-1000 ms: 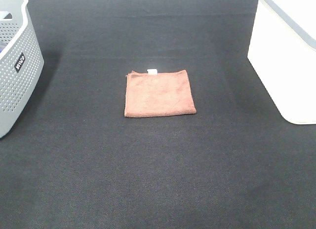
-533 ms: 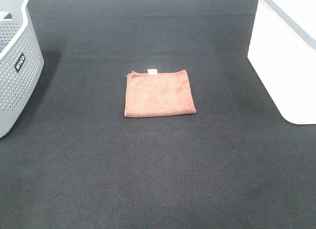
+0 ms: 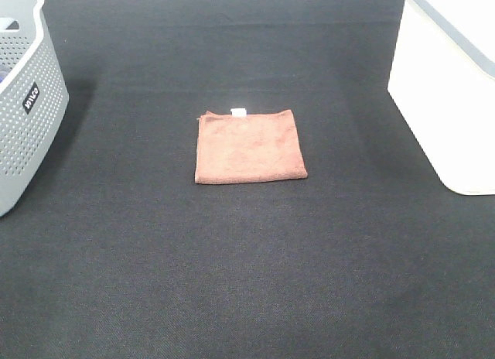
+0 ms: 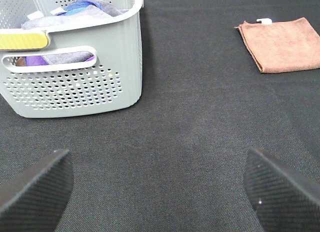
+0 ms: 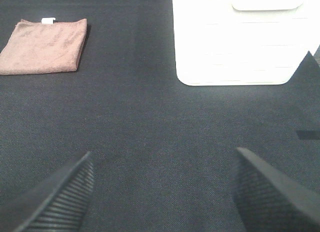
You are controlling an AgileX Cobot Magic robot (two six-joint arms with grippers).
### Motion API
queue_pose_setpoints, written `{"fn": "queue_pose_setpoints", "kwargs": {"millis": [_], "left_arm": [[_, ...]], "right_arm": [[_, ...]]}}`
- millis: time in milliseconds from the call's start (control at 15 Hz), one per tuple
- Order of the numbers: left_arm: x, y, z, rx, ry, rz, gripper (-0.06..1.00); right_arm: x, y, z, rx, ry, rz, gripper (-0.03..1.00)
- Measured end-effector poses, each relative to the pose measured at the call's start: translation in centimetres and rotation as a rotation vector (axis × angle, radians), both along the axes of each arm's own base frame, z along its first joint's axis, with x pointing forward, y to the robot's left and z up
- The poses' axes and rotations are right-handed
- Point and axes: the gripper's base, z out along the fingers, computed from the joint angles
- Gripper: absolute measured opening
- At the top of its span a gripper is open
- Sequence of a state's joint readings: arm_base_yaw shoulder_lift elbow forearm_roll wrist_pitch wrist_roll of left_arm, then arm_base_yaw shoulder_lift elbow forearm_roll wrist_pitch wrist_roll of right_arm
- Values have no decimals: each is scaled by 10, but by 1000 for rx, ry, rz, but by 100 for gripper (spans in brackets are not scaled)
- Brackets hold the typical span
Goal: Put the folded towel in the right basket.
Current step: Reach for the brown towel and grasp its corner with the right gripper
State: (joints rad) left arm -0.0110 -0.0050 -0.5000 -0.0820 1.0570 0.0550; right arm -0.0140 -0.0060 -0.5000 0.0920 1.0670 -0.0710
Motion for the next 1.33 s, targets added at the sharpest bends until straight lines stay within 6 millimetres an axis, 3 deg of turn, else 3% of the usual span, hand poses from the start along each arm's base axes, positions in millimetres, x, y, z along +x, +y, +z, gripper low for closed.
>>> {"fn": "queue_pose_setpoints", "kwargs": {"millis": [1333], "left_arm": [[0, 0, 0, 0, 0, 0, 88]], "right_arm": [[0, 0, 0, 0, 0, 0, 72]]}}
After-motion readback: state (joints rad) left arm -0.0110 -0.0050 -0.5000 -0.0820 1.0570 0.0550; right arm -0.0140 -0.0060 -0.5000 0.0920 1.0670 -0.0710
